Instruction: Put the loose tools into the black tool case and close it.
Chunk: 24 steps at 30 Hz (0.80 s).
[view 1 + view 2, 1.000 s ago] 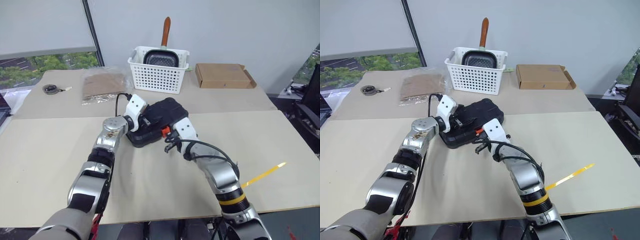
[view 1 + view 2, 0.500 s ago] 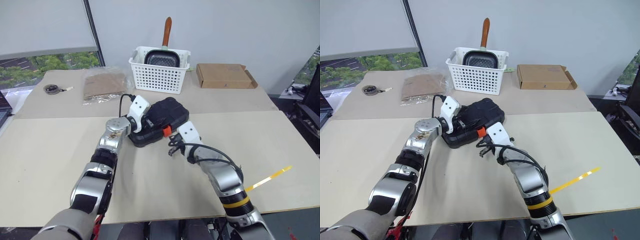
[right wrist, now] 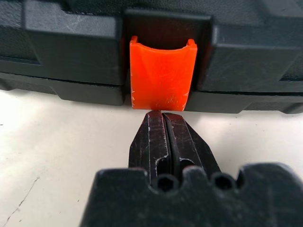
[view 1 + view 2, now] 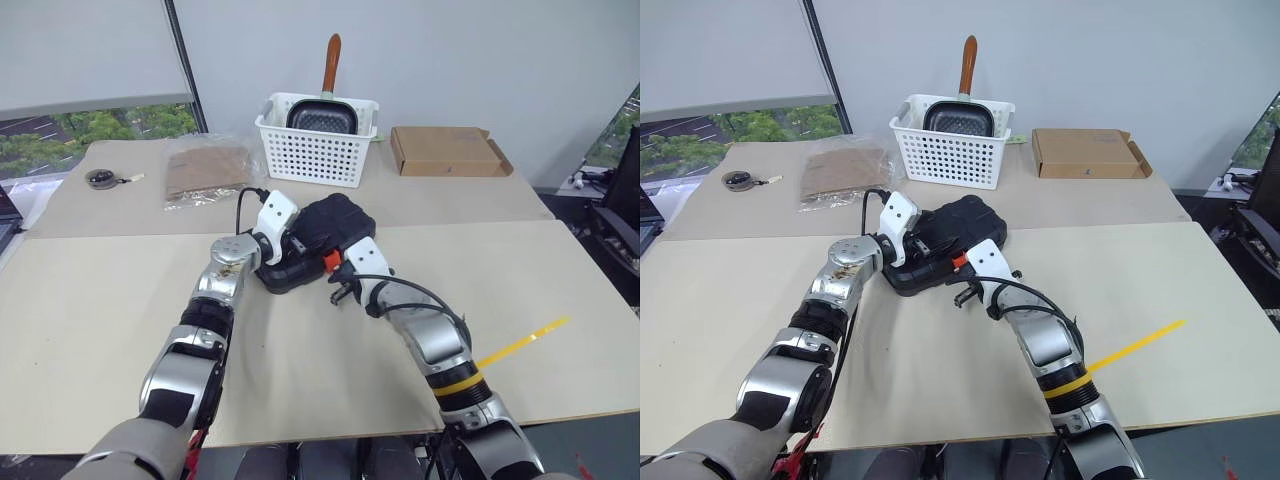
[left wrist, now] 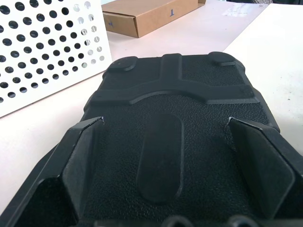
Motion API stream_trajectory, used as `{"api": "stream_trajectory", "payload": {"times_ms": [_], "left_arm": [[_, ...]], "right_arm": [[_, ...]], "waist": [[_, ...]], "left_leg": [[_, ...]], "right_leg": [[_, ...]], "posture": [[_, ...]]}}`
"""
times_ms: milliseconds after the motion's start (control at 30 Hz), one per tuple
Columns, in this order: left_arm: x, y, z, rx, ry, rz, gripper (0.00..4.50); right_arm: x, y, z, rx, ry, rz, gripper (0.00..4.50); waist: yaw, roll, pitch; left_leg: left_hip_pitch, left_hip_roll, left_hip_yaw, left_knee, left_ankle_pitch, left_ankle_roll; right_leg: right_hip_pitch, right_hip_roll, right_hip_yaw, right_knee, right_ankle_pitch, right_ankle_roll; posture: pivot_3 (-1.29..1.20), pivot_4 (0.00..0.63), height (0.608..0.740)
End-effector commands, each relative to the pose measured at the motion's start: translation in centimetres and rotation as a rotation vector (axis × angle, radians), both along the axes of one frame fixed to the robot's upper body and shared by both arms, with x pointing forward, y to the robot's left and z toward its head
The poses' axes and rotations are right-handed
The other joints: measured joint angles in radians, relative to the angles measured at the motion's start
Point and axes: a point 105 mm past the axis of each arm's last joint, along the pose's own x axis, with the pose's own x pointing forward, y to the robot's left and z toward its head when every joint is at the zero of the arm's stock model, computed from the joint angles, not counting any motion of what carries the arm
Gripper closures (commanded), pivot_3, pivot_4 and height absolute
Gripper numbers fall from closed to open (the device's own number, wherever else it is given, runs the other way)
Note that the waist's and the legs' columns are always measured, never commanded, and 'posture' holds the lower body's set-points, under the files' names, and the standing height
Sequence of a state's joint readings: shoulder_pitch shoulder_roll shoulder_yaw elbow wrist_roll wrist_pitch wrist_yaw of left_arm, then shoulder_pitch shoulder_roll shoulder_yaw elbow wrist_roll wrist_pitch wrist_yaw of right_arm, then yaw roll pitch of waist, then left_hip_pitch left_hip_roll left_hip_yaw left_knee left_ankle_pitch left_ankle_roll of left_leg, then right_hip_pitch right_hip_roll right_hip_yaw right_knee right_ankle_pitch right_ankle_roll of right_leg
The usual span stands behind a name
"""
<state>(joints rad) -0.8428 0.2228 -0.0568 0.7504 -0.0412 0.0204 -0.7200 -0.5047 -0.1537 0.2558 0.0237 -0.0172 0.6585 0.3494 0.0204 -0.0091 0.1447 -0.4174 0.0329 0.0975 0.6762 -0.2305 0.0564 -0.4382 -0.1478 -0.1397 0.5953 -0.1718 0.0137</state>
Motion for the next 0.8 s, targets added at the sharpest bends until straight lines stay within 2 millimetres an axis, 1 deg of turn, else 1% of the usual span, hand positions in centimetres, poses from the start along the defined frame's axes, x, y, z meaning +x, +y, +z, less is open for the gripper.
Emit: {"api": "stream_trajectory", "payload": {"times_ms": [33, 67, 200, 267, 333, 367, 400, 433, 467, 567, 600, 633, 700, 733, 800], "left_arm": [[-1.1, 0.8, -4.9, 0.039, 0.152, 0.029, 0.00], [-1.0, 1.0, -4.5, 0.033, 0.141, 0.033, 0.00], [-0.9, 2.2, -1.9, -0.037, 0.064, 0.046, 0.00], [-1.3, 2.9, 0.2, -0.095, -0.003, 0.031, 0.00], [-2.3, 3.8, 2.2, -0.149, -0.066, 0.009, 0.00], [-3.0, 4.4, 3.1, -0.169, -0.092, -0.003, 0.00], [-3.7, 4.8, 3.6, -0.184, -0.111, -0.015, 0.00], [-4.6, 5.4, 4.0, -0.205, -0.122, -0.022, 0.00], [-5.4, 5.9, 4.3, -0.220, -0.127, -0.024, 0.00], [-8.3, 7.8, 4.3, -0.209, -0.139, -0.007, 0.00], [-9.3, 8.3, 4.3, -0.202, -0.140, -0.001, 0.00], [-9.9, 8.6, 4.3, -0.198, -0.139, 0.003, 0.00], [-11.5, 10.4, 4.1, -0.218, -0.115, 0.056, 0.00], [-12.2, 11.2, 3.8, -0.221, -0.101, 0.087, 0.00], [-13.9, 13.0, 2.5, -0.193, -0.060, 0.160, 0.00]], "right_arm": [[-0.2, -0.4, 3.0, 0.037, -0.118, 0.026, 4.47], [-0.5, -0.8, 2.8, 0.035, -0.111, 0.033, 4.47], [-1.8, -2.5, 2.3, 0.048, -0.116, 0.081, 4.47], [-2.6, -3.6, 2.4, 0.082, -0.121, 0.129, 4.47], [-3.0, -5.0, 2.9, 0.125, -0.146, 0.159, 3.90], [-3.1, -6.0, 3.1, 0.146, -0.153, 0.160, 3.78], [-3.1, -6.9, 3.3, 0.156, -0.166, 0.158, 3.41], [-3.1, -7.9, 3.2, 0.152, -0.175, 0.148, 3.18], [-3.2, -8.7, 3.1, 0.147, -0.179, 0.146, 2.74], [-4.0, -11.1, 2.6, 0.133, -0.191, 0.167, 1.63], [-4.2, -11.8, 2.5, 0.134, -0.195, 0.170, 1.39], [-4.3, -12.2, 2.5, 0.135, -0.198, 0.172, 0.99], [-5.2, -13.4, 2.2, 0.140, -0.193, 0.202, 0.28], [-5.6, -13.9, 2.1, 0.142, -0.191, 0.214, 0.02], [-6.5, -15.2, 1.8, 0.144, -0.183, 0.232, 0.02]], "waist": [[0.000, 0.000, 0.000], [0.000, 0.000, 0.000], [-0.006, 0.000, 0.000], [-0.010, 0.000, 0.000], [-0.017, 0.000, 0.001], [-0.024, 0.000, 0.003], [-0.030, 0.000, 0.005], [-0.034, 0.000, 0.007], [-0.037, 0.000, 0.009], [-0.035, -0.001, 0.011], [-0.034, -0.001, 0.012], [-0.032, -0.001, 0.013], [-0.029, -0.001, 0.014], [-0.025, -0.001, 0.015], [-0.021, -0.001, 0.015]], "left_leg": [[0.000, 0.000, 0.000, 0.000, 0.000, 0.000], [-0.001, 0.000, 0.000, 0.000, 0.000, 0.000], [-0.004, 0.000, -0.001, 0.000, 0.000, 0.000], [-0.007, -0.001, 0.000, 0.000, -0.001, 0.000], [-0.008, 0.000, 0.000, 0.000, 0.000, 0.002], [-0.008, 0.000, 0.000, -0.001, 0.000, 0.003], [-0.008, 0.001, 0.000, -0.001, 0.001, 0.004], [-0.008, 0.001, 0.000, -0.002, 0.001, 0.005], [-0.008, 0.001, 0.000, -0.003, 0.001, 0.004], [-0.006, 0.001, 0.001, -0.008, 0.000, 0.003], [-0.006, 0.001, 0.000, -0.009, 0.000, 0.003], [-0.006, 0.001, 0.001, -0.009, 0.000, 0.002], [-0.006, 0.001, 0.000, -0.009, -0.001, 0.003], [-0.006, 0.000, 0.001, -0.009, -0.001, 0.003], [-0.006, 0.000, 0.001, -0.009, -0.002, 0.004]], "right_leg": [[0.000, 0.000, 0.000, 0.000, 0.000, 0.000], [0.000, 0.000, -0.001, 0.000, 0.000, 0.000], [-0.002, 0.000, -0.001, -0.001, 0.000, 0.000], [-0.001, 0.000, -0.001, -0.001, 0.001, 0.001], [-0.002, 0.001, -0.003, 0.000, 0.001, 0.001], [-0.002, 0.002, -0.004, 0.000, 0.001, 0.001], [-0.003, 0.002, -0.005, 0.000, 0.001, 0.001], [-0.003, 0.002, -0.006, -0.001, 0.000, 0.001], [-0.003, 0.003, -0.007, 0.000, -0.001, 0.001], [-0.003, 0.003, -0.008, -0.001, -0.003, 0.004], [-0.003, 0.003, -0.008, 0.000, -0.004, 0.005], [-0.004, 0.003, -0.008, -0.001, -0.004, 0.005], [-0.003, 0.003, -0.008, -0.001, -0.005, 0.006], [-0.003, 0.002, -0.008, -0.001, -0.005, 0.006], [-0.002, 0.001, -0.008, -0.002, -0.007, 0.006]], "posture": [[0.00, 0.150, 0.700], [0.00, 0.150, 0.700], [0.00, 0.150, 0.700], [0.00, 0.150, 0.700], [0.00, 0.150, 0.700], [0.00, 0.150, 0.700], [0.00, 0.150, 0.700], [0.00, 0.150, 0.700], [0.00, 0.150, 0.700], [0.00, 0.150, 0.700], [0.00, 0.150, 0.700], [0.00, 0.150, 0.700], [0.00, 0.150, 0.700], [0.00, 0.150, 0.700], [0.00, 0.150, 0.700]]}}
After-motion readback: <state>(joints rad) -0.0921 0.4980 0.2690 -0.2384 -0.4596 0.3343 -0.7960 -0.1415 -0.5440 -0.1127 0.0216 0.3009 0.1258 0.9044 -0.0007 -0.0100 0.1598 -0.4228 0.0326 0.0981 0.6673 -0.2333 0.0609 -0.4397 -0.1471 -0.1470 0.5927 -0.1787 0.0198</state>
